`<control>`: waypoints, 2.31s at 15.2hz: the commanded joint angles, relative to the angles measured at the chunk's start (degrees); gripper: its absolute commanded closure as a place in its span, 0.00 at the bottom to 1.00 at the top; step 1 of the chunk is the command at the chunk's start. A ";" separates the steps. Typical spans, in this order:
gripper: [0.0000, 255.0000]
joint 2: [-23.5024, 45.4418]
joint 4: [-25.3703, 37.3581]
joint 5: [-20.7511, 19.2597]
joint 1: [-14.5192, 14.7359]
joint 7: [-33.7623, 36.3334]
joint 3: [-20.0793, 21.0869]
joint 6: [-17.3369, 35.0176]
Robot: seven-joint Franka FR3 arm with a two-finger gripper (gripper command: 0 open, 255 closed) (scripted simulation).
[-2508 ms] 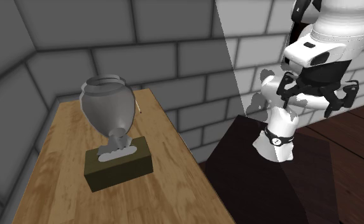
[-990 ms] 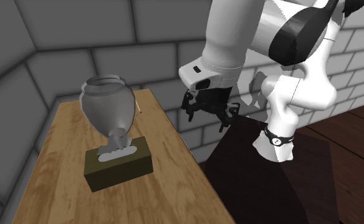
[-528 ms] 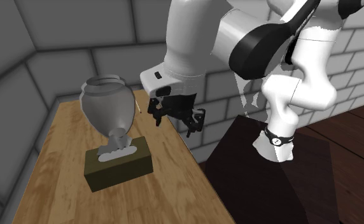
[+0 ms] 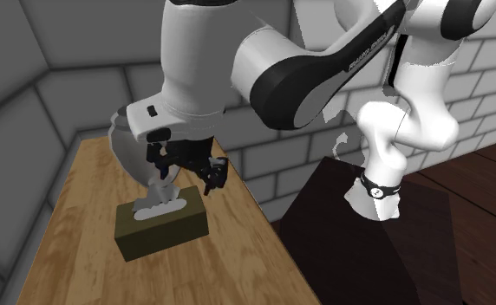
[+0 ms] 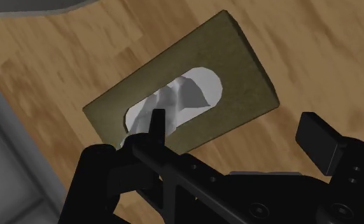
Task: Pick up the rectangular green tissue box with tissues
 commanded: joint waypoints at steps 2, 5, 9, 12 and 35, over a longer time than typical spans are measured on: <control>0.00 5.94 7.28 1.41 -1.51 -3.62 -0.19 0.88; 0.00 12.09 15.43 2.97 -3.27 -6.94 0.03 1.01; 0.00 14.94 17.94 3.48 -4.09 -7.82 0.25 2.16; 0.00 15.40 16.32 3.32 -4.08 -7.22 0.25 4.14; 1.00 14.55 19.98 3.68 -4.14 -8.53 0.25 -0.16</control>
